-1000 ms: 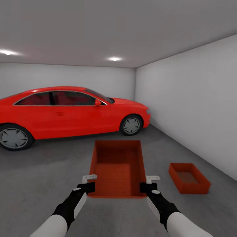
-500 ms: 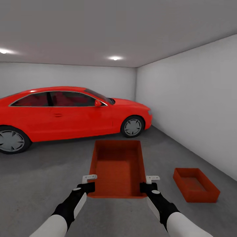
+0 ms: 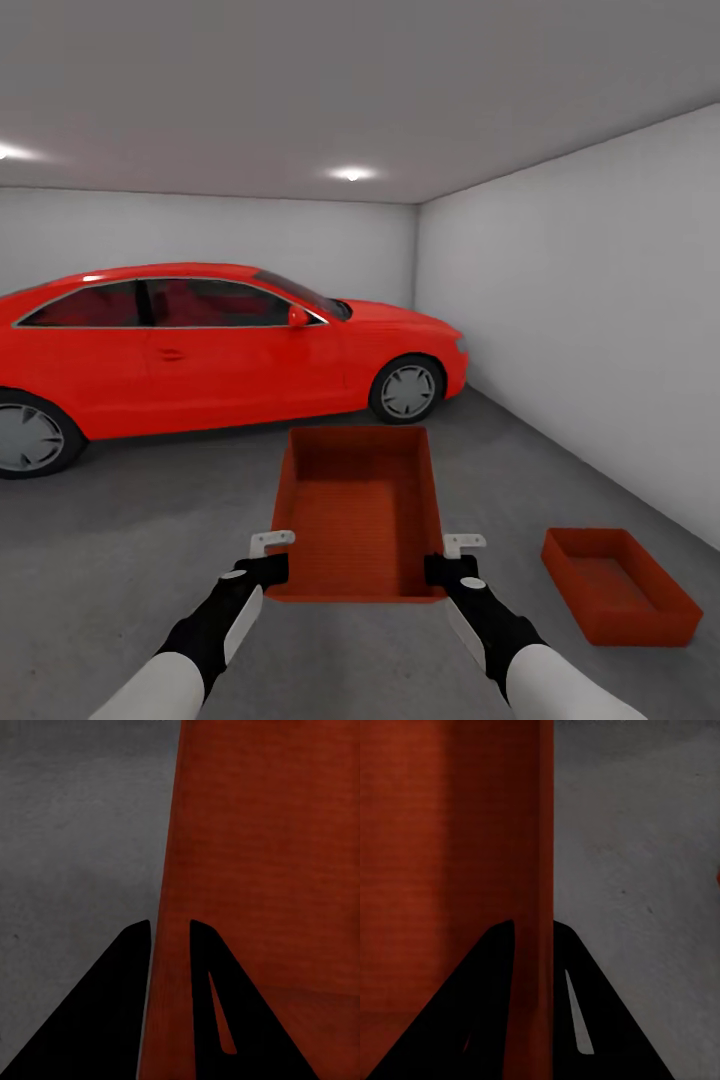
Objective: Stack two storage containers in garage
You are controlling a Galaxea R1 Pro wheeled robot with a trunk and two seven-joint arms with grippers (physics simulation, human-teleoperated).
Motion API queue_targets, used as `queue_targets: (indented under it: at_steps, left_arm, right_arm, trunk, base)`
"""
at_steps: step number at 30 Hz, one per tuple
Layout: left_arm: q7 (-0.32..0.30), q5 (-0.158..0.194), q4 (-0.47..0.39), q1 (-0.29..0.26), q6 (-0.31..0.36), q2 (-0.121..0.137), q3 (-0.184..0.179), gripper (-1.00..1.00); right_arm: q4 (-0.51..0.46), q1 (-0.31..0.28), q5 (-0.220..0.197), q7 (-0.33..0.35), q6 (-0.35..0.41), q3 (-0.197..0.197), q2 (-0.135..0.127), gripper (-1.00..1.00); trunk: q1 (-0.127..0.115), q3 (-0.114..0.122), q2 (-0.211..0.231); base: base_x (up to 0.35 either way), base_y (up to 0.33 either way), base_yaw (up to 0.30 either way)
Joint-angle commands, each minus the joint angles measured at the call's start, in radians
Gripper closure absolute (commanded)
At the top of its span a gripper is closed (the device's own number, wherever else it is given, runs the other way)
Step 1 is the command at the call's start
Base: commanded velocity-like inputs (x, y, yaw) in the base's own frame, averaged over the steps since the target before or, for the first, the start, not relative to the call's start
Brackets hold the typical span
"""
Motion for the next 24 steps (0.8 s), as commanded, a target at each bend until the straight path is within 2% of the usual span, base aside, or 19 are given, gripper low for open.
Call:
queue_targets:
  at_steps: [1, 7, 24]
  left_arm:
    - [0.013, -0.006, -0.005, 0.000, 0.006, 0.027, 0.029, 1.00]
    - [0.013, -0.005, -0.005, 0.000, 0.006, 0.027, 0.029, 1.00]
    - [0.013, -0.005, -0.004, 0.000, 0.008, 0.027, 0.029, 1.00]
  right_arm:
    - [-0.001, 0.000, -0.010, -0.010, 0.005, -0.012, -0.007, 1.00]
    - [-0.001, 0.000, -0.010, -0.010, 0.008, -0.012, -0.004, 1.00]
    - [-0.001, 0.000, -0.010, -0.010, 0.008, -0.012, -0.004, 1.00]
  trunk:
    - [0.001, 0.000, -0.001]
    - [0.001, 0.000, -0.001]
    - [0.001, 0.000, -0.001]
  base:
    - [0.322, 0.071, -0.007]
    - [0.322, 0.071, -0.154]
    - [0.322, 0.083, -0.280]
